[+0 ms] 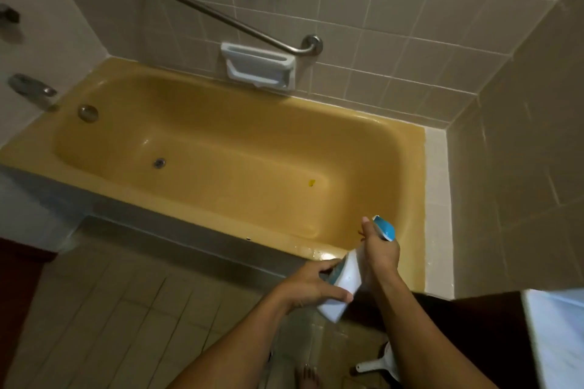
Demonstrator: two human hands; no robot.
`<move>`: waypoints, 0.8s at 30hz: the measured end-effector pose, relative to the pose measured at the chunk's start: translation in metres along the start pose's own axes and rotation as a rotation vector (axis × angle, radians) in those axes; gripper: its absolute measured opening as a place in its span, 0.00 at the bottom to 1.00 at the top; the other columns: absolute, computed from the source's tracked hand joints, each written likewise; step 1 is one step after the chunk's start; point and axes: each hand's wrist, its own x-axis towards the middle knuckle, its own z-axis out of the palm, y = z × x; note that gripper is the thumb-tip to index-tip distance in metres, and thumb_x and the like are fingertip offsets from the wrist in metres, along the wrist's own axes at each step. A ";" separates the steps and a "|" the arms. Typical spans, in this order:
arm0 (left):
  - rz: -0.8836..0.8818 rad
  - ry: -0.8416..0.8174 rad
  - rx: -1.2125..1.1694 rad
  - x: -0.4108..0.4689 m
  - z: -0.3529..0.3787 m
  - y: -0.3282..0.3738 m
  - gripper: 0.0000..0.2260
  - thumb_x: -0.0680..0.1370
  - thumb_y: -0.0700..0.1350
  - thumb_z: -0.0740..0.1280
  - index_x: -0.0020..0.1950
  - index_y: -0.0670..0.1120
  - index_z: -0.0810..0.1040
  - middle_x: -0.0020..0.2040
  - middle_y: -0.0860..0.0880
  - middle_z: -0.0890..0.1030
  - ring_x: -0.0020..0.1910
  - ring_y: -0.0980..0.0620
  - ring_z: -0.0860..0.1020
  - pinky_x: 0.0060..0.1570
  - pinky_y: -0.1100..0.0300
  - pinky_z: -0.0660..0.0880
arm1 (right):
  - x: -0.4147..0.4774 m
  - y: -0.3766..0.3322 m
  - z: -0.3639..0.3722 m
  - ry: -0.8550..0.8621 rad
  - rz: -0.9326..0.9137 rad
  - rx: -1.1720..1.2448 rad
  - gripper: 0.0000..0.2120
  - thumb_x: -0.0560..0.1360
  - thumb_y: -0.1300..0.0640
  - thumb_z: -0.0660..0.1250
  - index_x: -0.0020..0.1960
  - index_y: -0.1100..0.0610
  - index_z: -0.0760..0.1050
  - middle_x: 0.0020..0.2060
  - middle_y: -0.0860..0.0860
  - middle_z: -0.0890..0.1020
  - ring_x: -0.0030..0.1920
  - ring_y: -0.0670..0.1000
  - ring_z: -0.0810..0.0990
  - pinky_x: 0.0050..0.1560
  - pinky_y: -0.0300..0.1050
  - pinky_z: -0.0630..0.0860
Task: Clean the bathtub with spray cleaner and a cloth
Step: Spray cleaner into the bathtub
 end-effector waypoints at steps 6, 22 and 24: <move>0.001 -0.074 0.062 0.008 0.025 0.001 0.32 0.71 0.45 0.80 0.73 0.54 0.74 0.60 0.59 0.79 0.58 0.59 0.77 0.62 0.55 0.77 | 0.003 0.009 -0.029 0.101 0.076 0.023 0.14 0.76 0.47 0.72 0.48 0.59 0.80 0.42 0.55 0.86 0.40 0.54 0.81 0.51 0.52 0.78; 0.027 -0.147 0.138 0.023 0.075 0.007 0.36 0.70 0.45 0.81 0.76 0.56 0.72 0.63 0.58 0.78 0.60 0.59 0.76 0.59 0.59 0.77 | 0.015 0.021 -0.090 0.161 0.035 0.146 0.13 0.77 0.47 0.73 0.54 0.56 0.79 0.45 0.52 0.86 0.48 0.53 0.83 0.54 0.52 0.78; 0.033 -0.151 0.134 0.023 0.076 0.010 0.36 0.71 0.45 0.80 0.77 0.56 0.72 0.62 0.60 0.77 0.60 0.59 0.76 0.58 0.60 0.77 | 0.016 0.020 -0.093 0.139 0.006 0.151 0.12 0.76 0.47 0.74 0.51 0.55 0.79 0.46 0.52 0.86 0.50 0.54 0.83 0.58 0.53 0.77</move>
